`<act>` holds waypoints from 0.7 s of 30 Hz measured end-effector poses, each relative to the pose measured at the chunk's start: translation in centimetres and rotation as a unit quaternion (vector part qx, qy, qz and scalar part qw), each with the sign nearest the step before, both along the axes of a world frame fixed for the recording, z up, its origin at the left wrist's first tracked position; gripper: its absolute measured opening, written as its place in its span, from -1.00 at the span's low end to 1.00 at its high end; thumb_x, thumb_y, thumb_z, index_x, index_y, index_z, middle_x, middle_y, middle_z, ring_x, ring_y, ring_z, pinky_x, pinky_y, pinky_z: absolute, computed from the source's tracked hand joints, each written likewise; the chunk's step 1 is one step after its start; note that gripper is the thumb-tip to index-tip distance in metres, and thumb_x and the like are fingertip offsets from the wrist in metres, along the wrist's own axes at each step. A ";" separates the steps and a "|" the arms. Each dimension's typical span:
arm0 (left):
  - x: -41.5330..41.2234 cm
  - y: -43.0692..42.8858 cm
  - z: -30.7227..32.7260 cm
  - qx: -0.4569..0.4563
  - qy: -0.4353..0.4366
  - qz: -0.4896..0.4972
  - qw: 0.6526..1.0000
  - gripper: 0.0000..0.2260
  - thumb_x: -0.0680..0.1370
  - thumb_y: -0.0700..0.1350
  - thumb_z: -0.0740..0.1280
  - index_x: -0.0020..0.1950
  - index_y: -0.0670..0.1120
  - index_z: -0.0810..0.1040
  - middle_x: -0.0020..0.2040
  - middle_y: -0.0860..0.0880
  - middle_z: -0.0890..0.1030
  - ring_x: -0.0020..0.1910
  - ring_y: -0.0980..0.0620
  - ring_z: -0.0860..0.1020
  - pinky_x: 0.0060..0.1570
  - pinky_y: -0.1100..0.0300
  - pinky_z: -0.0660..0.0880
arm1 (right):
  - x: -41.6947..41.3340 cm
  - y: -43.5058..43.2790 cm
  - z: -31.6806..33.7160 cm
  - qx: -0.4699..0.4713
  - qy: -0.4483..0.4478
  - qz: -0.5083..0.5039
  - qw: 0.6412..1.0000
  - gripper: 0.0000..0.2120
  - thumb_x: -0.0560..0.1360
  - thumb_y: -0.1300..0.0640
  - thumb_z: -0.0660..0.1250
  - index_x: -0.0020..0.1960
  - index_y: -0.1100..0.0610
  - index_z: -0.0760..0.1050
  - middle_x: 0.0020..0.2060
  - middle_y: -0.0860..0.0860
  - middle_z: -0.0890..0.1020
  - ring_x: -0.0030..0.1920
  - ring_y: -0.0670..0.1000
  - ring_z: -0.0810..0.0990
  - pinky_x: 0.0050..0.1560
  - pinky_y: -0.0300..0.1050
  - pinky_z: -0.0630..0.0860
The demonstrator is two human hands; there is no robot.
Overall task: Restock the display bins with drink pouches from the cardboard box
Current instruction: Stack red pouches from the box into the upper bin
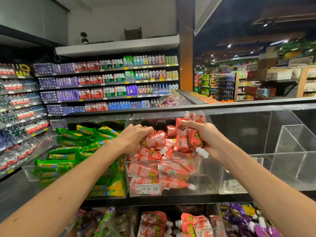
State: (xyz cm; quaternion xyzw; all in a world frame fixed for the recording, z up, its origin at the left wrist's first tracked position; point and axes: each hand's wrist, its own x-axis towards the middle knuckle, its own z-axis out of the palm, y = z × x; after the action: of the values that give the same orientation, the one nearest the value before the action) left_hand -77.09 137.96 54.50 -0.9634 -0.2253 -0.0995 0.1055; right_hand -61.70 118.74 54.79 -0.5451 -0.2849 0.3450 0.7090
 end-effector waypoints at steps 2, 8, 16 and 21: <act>0.2 0.0 0.9 -0.053 0.030 0.001 0.998 -0.56 0.43 -0.42 0.30 0.09 0.08 0.39 0.28 -0.01 0.55 0.15 -0.05 0.48 0.11 0.05 0.33 | 0.1 0.0 -0.1 -0.002 0.003 -0.001 1.000 -0.67 0.46 0.14 0.49 0.16 0.27 0.58 -0.05 0.24 0.71 -0.14 0.20 0.72 -0.23 0.06 0.68; 0.3 1.1 1.0 -0.086 0.114 0.047 0.989 -0.62 0.47 -0.28 0.29 -0.06 0.25 0.40 0.26 0.06 0.50 0.21 0.01 0.38 0.36 -0.12 0.23 | 0.3 -0.2 -0.9 -0.007 0.013 0.009 1.000 -0.68 0.48 0.13 0.47 0.18 0.24 0.57 -0.06 0.20 0.73 -0.09 0.18 0.73 -0.20 0.03 0.67; -0.8 0.1 1.9 -0.152 -0.072 -0.043 0.985 -0.77 0.62 -0.14 0.29 0.08 0.19 0.62 0.13 0.11 0.54 0.15 0.09 0.48 0.23 0.09 0.42 | 0.9 -0.2 -0.9 -0.025 0.026 0.060 0.998 -0.62 0.49 0.09 0.45 0.23 0.25 0.55 -0.01 0.19 0.71 -0.10 0.17 0.73 -0.23 -0.01 0.66; -0.4 -2.0 1.8 -0.150 -0.209 -0.133 0.957 -0.53 0.50 -0.27 0.43 0.32 0.14 0.51 0.16 0.13 0.51 0.06 0.18 0.51 0.01 0.25 0.53 | 0.1 0.3 0.3 -0.030 0.085 0.189 0.978 -0.83 0.40 0.09 0.41 -0.10 0.18 0.58 -0.21 0.15 0.61 -0.24 0.09 0.60 -0.19 -0.04 0.65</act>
State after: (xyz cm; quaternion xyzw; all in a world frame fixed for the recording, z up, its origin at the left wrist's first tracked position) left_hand -77.47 135.98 56.27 -0.9472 -0.1246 -0.2765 -0.1040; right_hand -61.59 119.01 55.08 -0.4714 -0.3110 0.5260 0.6359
